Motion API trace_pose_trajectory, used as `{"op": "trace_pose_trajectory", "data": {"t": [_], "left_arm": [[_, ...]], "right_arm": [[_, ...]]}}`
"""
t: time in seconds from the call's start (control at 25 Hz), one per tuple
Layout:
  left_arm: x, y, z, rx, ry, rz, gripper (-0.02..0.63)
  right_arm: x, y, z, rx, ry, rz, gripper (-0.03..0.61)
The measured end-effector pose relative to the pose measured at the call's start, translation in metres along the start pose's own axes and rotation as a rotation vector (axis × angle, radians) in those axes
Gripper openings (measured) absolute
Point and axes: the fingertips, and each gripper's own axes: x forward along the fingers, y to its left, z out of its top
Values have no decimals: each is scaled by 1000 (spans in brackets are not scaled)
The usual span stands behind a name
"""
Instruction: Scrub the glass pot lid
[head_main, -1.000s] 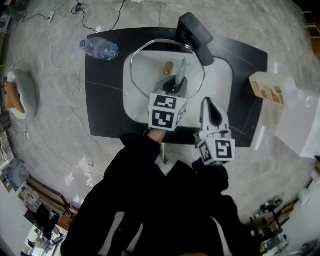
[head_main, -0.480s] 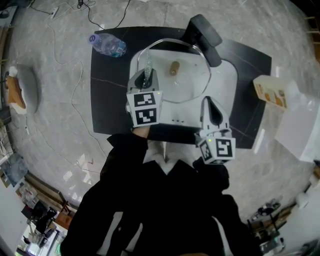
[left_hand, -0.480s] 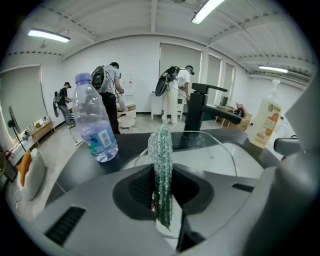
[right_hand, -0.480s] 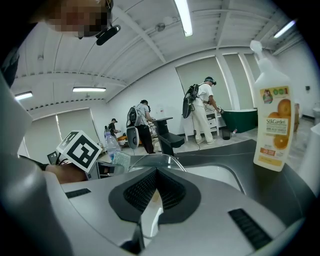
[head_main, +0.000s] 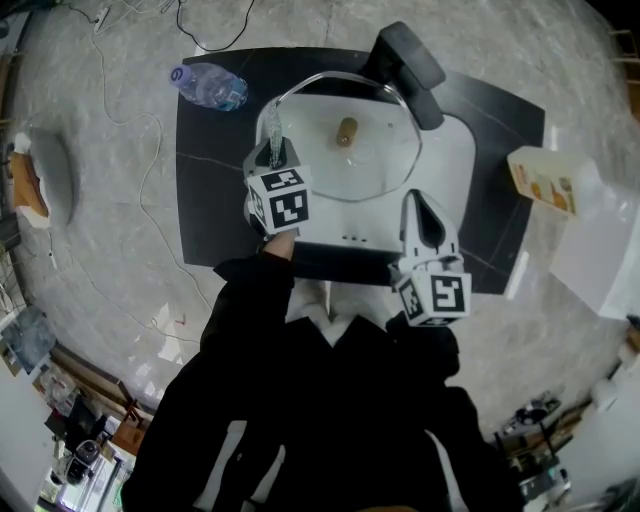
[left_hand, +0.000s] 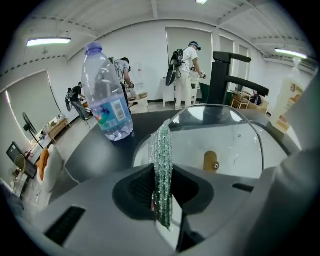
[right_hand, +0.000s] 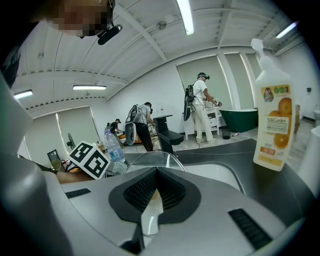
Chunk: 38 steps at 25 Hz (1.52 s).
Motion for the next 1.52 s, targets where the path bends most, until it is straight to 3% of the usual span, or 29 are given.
{"op": "trace_pose_trajectory", "data": {"t": [0.52,1.32,1.52], "left_arm": [[35,-31,-15,-34,98,-129,69],[46,-64,-19,8,108,-140,68],[45,-76,-17,-19,121,-174,67]], "right_arm": [[1,-17,-14,23,25,-32,3],[8,-33,-19,45,39,-53,3],[9,-34,-19,41,38,-46,3]]}}
